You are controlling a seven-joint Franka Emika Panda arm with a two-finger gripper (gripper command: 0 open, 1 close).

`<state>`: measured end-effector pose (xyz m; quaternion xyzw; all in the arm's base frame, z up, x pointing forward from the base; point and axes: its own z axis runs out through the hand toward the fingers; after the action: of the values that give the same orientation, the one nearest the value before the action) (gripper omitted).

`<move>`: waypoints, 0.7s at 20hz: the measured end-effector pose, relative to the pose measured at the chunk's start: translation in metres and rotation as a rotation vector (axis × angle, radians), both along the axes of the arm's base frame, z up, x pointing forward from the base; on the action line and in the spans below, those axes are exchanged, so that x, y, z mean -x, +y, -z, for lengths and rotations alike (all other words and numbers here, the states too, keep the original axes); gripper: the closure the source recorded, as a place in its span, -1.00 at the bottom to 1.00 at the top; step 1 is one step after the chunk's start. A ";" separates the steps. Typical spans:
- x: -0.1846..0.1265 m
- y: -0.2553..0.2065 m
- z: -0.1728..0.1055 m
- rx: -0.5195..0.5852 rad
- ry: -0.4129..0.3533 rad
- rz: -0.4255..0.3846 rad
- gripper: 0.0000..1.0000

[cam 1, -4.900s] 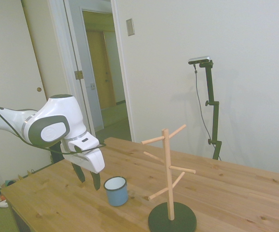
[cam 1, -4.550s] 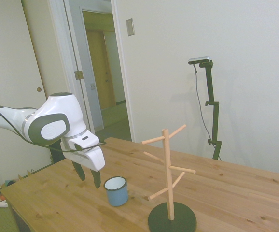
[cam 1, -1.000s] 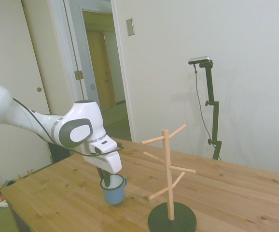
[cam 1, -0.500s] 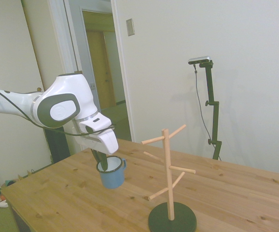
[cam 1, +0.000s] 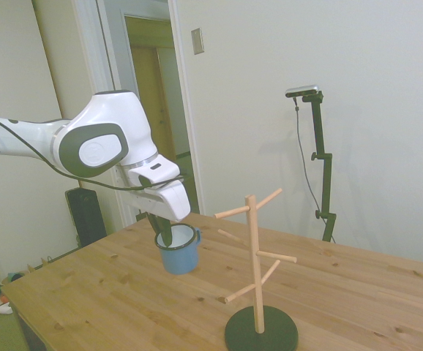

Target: Hang the mug

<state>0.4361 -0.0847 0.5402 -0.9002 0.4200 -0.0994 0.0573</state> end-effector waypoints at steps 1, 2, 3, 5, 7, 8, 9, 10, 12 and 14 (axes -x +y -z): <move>0.000 -0.002 -0.003 -0.004 -0.003 0.002 1.00; -0.001 -0.003 -0.005 -0.009 -0.007 0.003 1.00; -0.001 -0.004 -0.007 -0.014 -0.010 0.004 1.00; -0.002 -0.009 -0.009 -0.021 -0.016 0.009 1.00; -0.003 -0.014 -0.012 -0.026 -0.020 0.015 1.00; -0.004 -0.017 -0.013 -0.027 -0.021 0.019 1.00; -0.005 -0.020 -0.013 -0.030 -0.020 0.022 1.00; -0.005 -0.023 -0.013 -0.033 -0.020 0.023 1.00; -0.007 -0.028 -0.015 -0.038 -0.018 0.024 1.00; -0.007 -0.033 -0.016 -0.043 -0.020 0.027 1.00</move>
<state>0.4433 -0.1173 0.5559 -0.8921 0.4334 -0.1002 0.0794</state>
